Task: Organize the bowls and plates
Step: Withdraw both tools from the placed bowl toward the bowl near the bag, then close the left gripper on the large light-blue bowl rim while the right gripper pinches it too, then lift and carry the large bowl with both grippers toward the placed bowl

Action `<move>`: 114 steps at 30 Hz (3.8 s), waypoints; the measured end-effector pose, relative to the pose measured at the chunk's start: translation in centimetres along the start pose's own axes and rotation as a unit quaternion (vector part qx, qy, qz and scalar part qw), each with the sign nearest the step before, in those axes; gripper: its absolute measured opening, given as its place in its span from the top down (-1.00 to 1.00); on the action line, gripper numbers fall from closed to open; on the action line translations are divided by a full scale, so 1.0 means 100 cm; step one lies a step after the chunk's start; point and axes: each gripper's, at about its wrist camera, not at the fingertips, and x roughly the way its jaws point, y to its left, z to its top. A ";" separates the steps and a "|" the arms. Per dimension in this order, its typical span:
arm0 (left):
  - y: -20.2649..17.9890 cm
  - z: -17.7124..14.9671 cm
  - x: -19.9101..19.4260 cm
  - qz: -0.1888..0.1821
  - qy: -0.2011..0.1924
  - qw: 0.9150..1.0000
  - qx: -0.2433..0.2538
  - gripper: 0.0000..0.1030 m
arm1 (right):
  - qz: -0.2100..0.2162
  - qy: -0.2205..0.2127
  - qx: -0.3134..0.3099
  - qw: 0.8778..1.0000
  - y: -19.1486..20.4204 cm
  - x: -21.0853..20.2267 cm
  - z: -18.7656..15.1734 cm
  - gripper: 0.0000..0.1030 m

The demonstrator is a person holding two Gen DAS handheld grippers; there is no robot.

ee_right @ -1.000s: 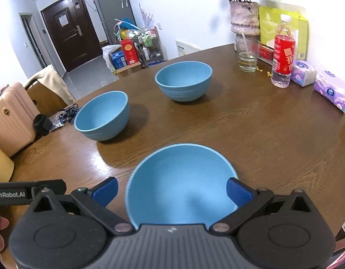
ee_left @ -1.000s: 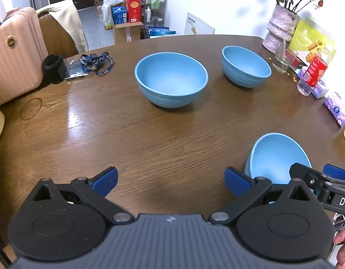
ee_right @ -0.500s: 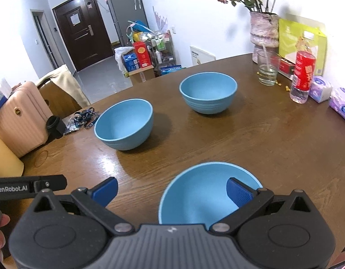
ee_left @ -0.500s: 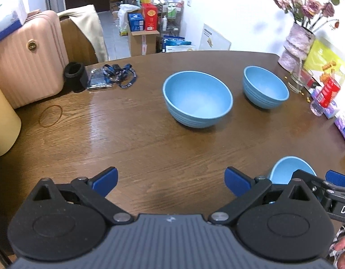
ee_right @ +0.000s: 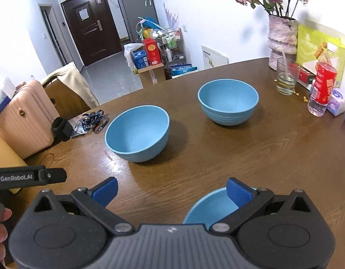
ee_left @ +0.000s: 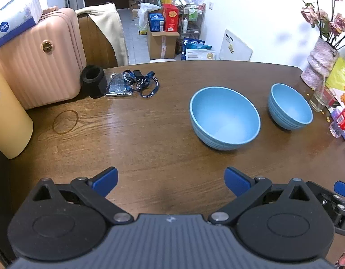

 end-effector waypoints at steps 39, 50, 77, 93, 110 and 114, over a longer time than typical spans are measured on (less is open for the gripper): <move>-0.023 0.081 0.122 0.020 0.024 0.999 -0.036 -1.00 | 0.022 0.070 -0.019 0.997 -0.010 0.152 0.090 -0.98; -0.027 0.085 0.147 0.029 0.033 0.998 -0.048 -1.00 | 0.029 0.083 -0.040 0.995 -0.010 0.180 0.097 -0.91; -0.024 0.078 0.179 -0.023 0.062 0.995 -0.071 0.80 | 0.070 0.136 -0.029 0.988 -0.002 0.228 0.097 0.77; -0.028 0.073 0.148 -0.030 0.035 0.997 -0.061 0.80 | 0.066 0.104 -0.043 0.991 0.002 0.197 0.092 0.78; -0.020 0.047 0.079 -0.028 0.013 0.999 -0.042 0.80 | 0.059 0.081 -0.043 0.994 0.018 0.128 0.068 0.78; -0.019 0.038 0.060 -0.033 0.008 0.999 -0.034 0.80 | 0.055 0.076 -0.046 0.995 0.021 0.107 0.060 0.78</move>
